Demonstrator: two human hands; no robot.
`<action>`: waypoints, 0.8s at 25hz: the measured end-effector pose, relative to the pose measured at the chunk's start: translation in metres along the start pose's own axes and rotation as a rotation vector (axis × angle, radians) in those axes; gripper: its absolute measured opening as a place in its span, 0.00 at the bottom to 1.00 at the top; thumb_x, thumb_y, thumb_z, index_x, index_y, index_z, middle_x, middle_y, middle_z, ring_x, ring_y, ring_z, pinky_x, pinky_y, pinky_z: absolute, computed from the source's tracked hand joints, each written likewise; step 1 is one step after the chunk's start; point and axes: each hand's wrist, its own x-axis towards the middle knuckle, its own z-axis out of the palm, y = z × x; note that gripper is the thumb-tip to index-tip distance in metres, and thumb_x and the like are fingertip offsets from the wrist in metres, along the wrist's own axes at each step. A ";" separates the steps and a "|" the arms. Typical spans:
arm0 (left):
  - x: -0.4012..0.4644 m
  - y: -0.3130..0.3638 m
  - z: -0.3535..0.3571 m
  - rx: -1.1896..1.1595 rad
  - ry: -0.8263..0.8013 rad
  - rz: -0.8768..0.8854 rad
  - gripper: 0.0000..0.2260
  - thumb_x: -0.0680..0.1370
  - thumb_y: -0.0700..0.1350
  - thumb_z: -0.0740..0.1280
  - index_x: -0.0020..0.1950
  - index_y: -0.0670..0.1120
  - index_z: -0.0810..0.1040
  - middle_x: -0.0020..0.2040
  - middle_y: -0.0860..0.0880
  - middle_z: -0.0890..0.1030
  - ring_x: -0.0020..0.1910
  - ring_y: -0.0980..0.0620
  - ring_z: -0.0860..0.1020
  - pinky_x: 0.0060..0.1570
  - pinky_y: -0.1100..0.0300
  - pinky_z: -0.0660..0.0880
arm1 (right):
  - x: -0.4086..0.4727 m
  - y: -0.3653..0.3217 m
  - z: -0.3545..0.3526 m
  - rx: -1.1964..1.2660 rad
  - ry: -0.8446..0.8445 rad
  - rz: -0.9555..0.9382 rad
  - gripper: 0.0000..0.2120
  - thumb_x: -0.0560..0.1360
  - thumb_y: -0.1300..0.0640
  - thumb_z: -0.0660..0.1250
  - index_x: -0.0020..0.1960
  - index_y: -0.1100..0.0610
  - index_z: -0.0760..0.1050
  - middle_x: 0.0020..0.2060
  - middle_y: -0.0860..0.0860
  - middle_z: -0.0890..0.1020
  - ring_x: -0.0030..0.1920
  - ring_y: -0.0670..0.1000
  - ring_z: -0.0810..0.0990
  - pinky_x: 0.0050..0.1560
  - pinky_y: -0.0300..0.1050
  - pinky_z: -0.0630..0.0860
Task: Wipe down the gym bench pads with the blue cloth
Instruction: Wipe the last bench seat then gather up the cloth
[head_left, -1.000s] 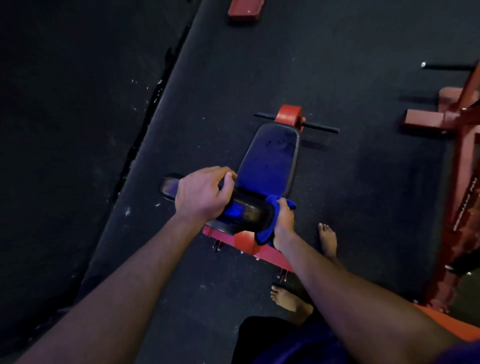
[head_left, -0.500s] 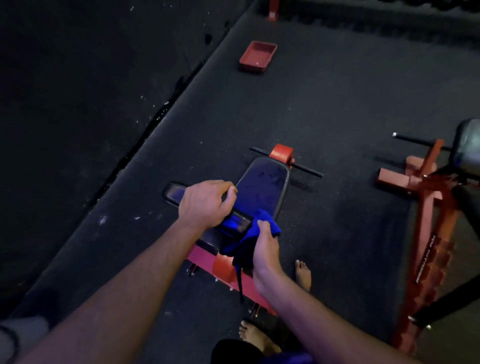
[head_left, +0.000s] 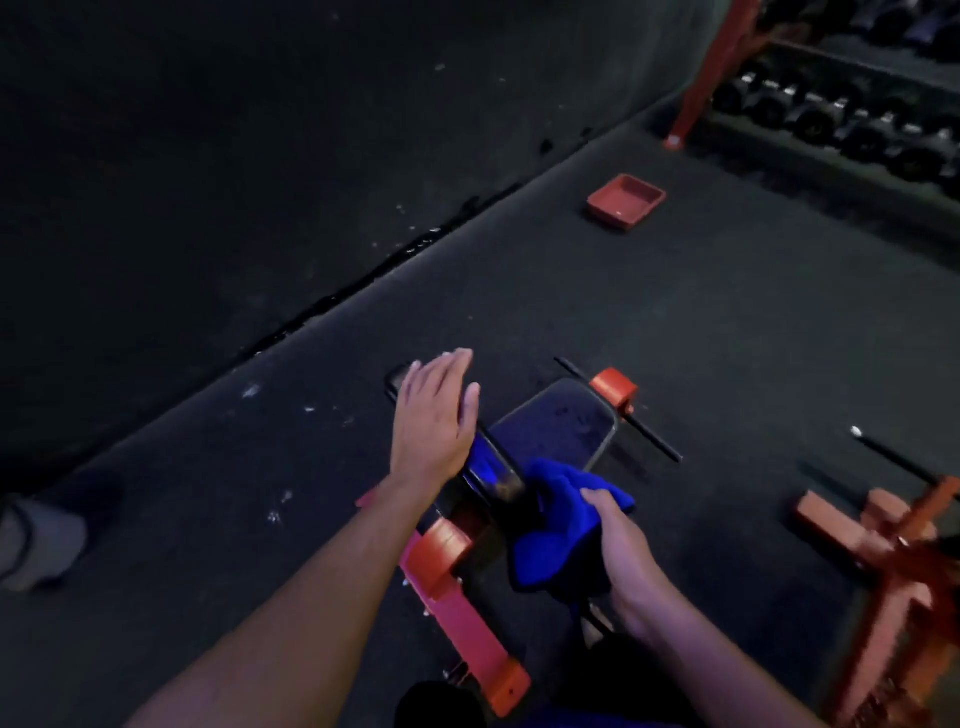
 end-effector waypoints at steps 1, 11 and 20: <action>-0.014 -0.001 0.000 -0.014 0.070 -0.128 0.24 0.85 0.51 0.53 0.77 0.42 0.69 0.74 0.45 0.73 0.75 0.48 0.69 0.79 0.50 0.57 | 0.003 -0.003 -0.009 -0.046 -0.015 -0.017 0.17 0.76 0.44 0.65 0.55 0.55 0.81 0.43 0.55 0.87 0.46 0.58 0.85 0.44 0.48 0.79; -0.104 0.021 0.046 -0.078 -0.229 -0.667 0.27 0.87 0.52 0.51 0.84 0.42 0.51 0.84 0.46 0.50 0.83 0.47 0.49 0.79 0.55 0.47 | 0.033 -0.091 -0.043 -0.644 -0.588 -0.545 0.17 0.80 0.51 0.63 0.68 0.42 0.71 0.67 0.33 0.72 0.67 0.32 0.68 0.62 0.20 0.59; -0.116 -0.011 0.072 -0.001 -0.186 -0.620 0.34 0.79 0.62 0.36 0.81 0.47 0.38 0.81 0.51 0.36 0.80 0.54 0.37 0.79 0.54 0.42 | 0.022 -0.100 -0.002 -1.106 -0.753 -1.118 0.26 0.81 0.45 0.61 0.78 0.42 0.58 0.79 0.38 0.51 0.78 0.37 0.46 0.75 0.32 0.45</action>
